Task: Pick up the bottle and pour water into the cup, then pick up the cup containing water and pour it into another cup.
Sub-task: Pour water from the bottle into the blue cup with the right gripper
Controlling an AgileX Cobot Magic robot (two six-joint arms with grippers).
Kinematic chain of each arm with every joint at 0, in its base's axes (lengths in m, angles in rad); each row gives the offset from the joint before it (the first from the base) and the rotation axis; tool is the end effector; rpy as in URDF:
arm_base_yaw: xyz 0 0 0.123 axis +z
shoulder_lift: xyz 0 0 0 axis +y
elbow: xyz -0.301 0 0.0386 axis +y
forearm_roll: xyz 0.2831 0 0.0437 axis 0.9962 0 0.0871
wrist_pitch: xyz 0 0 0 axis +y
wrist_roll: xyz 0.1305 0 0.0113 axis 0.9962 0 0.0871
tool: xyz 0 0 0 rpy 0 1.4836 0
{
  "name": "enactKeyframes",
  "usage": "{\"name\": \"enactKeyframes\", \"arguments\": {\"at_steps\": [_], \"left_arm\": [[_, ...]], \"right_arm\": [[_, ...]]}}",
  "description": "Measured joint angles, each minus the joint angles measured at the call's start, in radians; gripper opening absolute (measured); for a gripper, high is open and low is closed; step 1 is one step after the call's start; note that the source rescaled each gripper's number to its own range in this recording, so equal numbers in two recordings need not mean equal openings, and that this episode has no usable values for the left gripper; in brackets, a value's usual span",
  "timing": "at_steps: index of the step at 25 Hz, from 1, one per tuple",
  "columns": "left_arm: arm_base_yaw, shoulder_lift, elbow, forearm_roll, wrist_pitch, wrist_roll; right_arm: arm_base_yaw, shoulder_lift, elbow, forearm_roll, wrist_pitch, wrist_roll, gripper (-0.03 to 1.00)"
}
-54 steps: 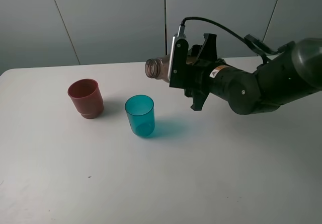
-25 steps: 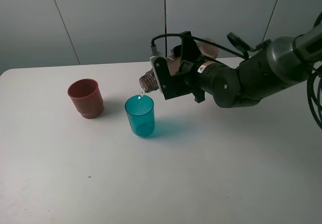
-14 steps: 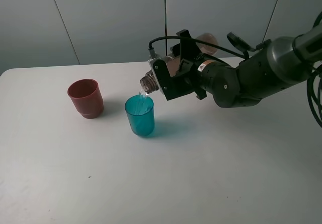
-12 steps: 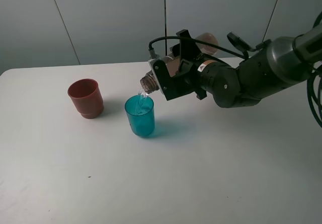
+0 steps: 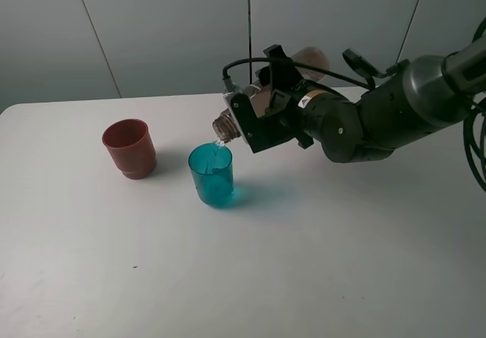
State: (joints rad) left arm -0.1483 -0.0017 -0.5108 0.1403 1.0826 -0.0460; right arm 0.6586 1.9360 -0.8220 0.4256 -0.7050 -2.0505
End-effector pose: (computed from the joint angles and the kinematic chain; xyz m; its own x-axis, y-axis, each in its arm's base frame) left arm 0.0415 0.0102 0.2780 -0.4548 0.0882 -0.8862 0.0474 0.9961 0.0748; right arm 0.3579 0.2327 0.1101 0.4297 -0.8727 0.2320 -0.2235 -0.3517 -0.9090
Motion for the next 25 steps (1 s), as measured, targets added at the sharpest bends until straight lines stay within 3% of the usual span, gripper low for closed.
{"name": "enactKeyframes", "arguments": {"at_steps": [25], "left_arm": [[0.000,0.000,0.000,0.000,0.000,0.000]], "right_arm": [[0.004,0.000,-0.001,-0.076,-0.031,-0.039,0.03]]}}
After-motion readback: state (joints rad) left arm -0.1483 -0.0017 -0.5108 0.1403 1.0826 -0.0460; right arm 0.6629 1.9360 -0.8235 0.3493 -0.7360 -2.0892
